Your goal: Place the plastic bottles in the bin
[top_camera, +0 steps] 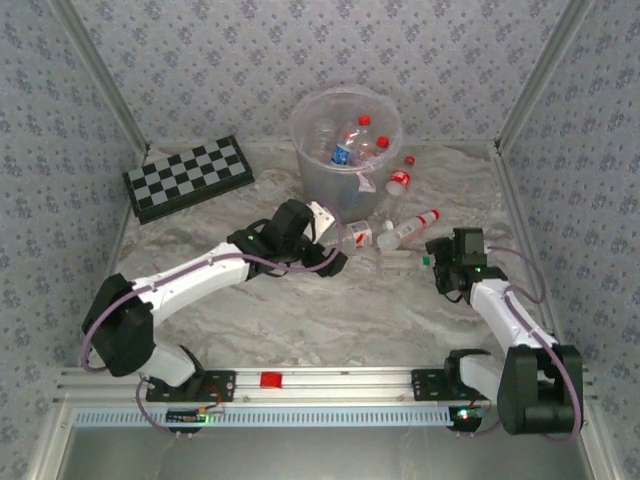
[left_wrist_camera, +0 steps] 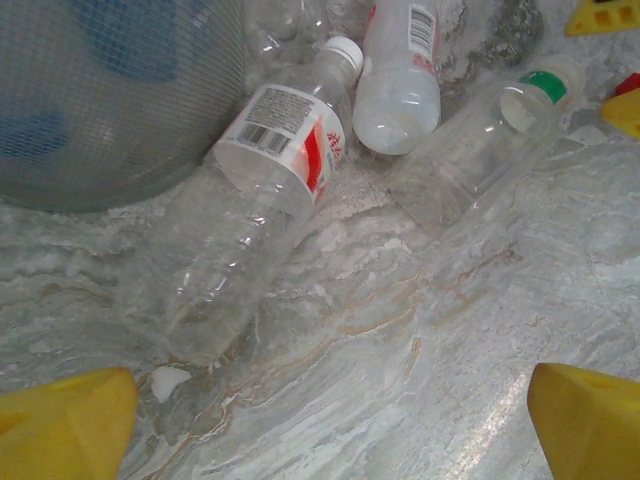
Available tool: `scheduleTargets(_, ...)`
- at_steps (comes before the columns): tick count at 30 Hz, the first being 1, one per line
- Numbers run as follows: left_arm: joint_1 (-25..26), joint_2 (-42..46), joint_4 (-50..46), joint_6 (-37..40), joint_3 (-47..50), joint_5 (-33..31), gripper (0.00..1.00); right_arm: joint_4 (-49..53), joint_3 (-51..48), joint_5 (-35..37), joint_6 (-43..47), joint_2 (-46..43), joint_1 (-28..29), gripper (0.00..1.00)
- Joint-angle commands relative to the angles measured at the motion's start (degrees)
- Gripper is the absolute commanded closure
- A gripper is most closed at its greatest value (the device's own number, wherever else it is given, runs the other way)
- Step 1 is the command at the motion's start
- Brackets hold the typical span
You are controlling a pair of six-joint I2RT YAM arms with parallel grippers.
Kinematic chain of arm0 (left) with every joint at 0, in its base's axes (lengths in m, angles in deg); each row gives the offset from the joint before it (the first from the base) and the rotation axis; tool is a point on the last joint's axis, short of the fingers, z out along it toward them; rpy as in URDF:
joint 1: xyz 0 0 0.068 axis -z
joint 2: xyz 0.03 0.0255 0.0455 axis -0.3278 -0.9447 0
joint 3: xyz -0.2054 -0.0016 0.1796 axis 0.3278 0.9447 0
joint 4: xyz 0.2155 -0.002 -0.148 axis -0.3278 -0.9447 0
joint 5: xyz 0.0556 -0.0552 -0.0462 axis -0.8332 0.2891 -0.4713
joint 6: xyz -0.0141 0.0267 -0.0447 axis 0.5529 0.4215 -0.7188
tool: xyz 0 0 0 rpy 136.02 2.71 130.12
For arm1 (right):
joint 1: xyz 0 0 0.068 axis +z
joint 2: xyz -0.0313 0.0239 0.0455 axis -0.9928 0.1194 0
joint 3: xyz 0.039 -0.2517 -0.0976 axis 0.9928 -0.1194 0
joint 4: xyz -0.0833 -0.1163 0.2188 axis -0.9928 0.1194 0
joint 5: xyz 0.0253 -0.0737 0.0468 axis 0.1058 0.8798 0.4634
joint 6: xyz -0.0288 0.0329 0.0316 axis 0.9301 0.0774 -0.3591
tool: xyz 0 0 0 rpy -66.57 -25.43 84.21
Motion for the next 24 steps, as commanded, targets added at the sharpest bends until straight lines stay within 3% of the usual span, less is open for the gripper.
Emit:
scheduleTargets(1, -0.25, 2.62, 0.37, -0.57, 0.87, -2.73, 0.0, -4.36, 0.57, 0.12, -2.32, 3.12, 0.8, 0.21)
scheduleTargets(11, -1.05, 7.27, -0.4, -2.51, 3.38, -3.17, 0.0, -7.49, 1.95, 1.0, -2.16, 11.32, 3.92, 0.25)
scheduleTargets(17, -1.6, 11.51, -0.7, -3.64, 5.14, -4.14, 0.0, -5.45, 2.39, 2.48, -0.03, 9.73, 4.03, 0.38)
scheduleTargets(24, -5.74, 14.55, 2.26, -11.64, 7.6, -7.12, 0.05, 0.87, 2.92, 4.62, 4.32, 2.19, 3.28, 0.62)
